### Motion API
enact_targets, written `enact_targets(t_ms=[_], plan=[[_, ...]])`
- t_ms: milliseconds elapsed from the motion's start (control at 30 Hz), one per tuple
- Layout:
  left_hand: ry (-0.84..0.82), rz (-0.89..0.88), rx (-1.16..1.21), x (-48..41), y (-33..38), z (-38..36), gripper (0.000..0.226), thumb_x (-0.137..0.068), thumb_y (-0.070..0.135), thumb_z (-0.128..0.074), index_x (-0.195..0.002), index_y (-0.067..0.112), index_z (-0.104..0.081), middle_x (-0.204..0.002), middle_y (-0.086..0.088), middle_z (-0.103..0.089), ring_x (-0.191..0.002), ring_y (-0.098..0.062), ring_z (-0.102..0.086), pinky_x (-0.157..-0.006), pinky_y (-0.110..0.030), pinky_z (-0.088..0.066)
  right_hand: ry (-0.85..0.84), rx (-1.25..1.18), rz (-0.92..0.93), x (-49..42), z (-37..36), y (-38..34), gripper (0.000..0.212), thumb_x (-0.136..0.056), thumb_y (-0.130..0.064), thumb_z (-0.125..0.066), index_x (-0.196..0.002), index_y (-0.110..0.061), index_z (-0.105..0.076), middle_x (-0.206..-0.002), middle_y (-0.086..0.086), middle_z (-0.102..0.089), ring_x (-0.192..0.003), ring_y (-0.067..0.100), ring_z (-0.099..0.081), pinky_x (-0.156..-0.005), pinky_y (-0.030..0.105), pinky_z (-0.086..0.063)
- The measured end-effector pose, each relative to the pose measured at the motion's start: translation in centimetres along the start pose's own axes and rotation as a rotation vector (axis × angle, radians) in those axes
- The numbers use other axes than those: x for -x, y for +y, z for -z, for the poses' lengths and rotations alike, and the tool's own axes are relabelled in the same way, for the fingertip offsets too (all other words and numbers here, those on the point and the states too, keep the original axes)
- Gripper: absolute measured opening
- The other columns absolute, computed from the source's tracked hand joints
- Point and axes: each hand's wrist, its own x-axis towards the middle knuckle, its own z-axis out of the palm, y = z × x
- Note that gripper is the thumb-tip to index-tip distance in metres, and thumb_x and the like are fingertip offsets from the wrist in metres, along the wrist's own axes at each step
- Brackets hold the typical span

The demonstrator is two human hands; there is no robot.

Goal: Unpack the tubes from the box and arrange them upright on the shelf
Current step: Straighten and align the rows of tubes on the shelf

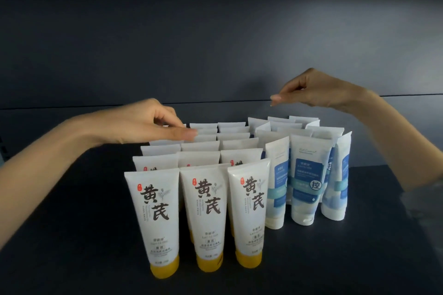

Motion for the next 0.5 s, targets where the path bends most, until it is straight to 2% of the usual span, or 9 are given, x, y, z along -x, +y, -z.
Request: enact_targets(t_ms=[67, 167, 233, 333, 400, 500], plan=[[-0.029, 0.015, -0.020, -1.4, 0.6, 0.8, 0.054, -0.061, 0.083, -0.055, -0.088, 0.041, -0.075, -0.078, 0.028, -0.064, -0.074, 0.013, -0.057, -0.069, -0.007, -0.039, 0.058, -0.039, -0.021, -0.5, 0.3, 1.3, 0.018, -0.080, -0.038, -0.071, -0.085, -0.021, -0.076, -0.050, -0.017, -0.056, -0.047, -0.001, -0.045, -0.046, 0.004, -0.031], [-0.069, 0.028, -0.072, -4.5, 1.7, 1.2, 0.041, -0.068, 0.069, -0.056, -0.089, 0.040, -0.075, -0.084, 0.030, -0.067, -0.087, 0.017, -0.059, -0.081, -0.014, -0.038, 0.112, -0.078, -0.056, -1.2, 0.4, 3.3, 0.012, -0.080, -0.026, -0.073, -0.086, -0.016, -0.076, -0.058, -0.017, -0.064, -0.054, -0.004, -0.053, -0.052, 0.005, -0.037], [-0.095, 0.023, -0.111, -7.0, 2.4, 0.9, 0.039, -0.069, 0.065, -0.058, -0.089, 0.036, -0.076, -0.087, 0.028, -0.069, -0.089, 0.016, -0.059, -0.082, -0.012, -0.039, 0.091, -0.076, -0.070, -1.7, 0.3, 4.4, 0.009, -0.079, -0.022, -0.074, -0.085, -0.015, -0.076, -0.066, -0.018, -0.069, -0.061, -0.011, -0.059, -0.059, 0.001, -0.041], [-0.123, -0.013, -0.153, -11.2, 3.1, 0.0, 0.029, -0.078, 0.054, -0.063, -0.090, 0.031, -0.076, -0.090, 0.027, -0.070, -0.090, 0.015, -0.060, -0.083, -0.010, -0.043, 0.031, -0.047, -0.088, -2.2, 0.1, 5.7, 0.003, -0.079, -0.019, -0.075, -0.079, -0.022, -0.074, -0.076, -0.009, -0.072, -0.065, -0.007, -0.062, -0.065, 0.005, -0.047], [-0.118, -0.053, -0.164, -13.8, 3.1, -0.8, 0.023, -0.082, 0.045, -0.066, -0.092, 0.027, -0.076, -0.085, 0.025, -0.071, -0.083, 0.012, -0.061, -0.080, -0.011, -0.045, 0.003, -0.017, -0.083, -2.5, 0.1, 6.4, 0.008, -0.079, -0.020, -0.075, -0.074, -0.026, -0.073, -0.081, -0.004, -0.073, -0.071, 0.001, -0.063, -0.070, 0.009, -0.049], [-0.096, -0.115, -0.186, -16.7, 3.2, -2.2, 0.012, -0.084, 0.035, -0.068, -0.085, 0.025, -0.074, -0.057, 0.030, -0.060, -0.057, 0.013, -0.053, -0.056, -0.004, -0.036, -0.047, 0.026, -0.093, -2.7, 0.1, 7.3, 0.004, -0.078, -0.025, -0.076, -0.075, -0.028, -0.074, -0.085, -0.006, -0.075, -0.082, 0.008, -0.067, -0.079, 0.019, -0.051]])
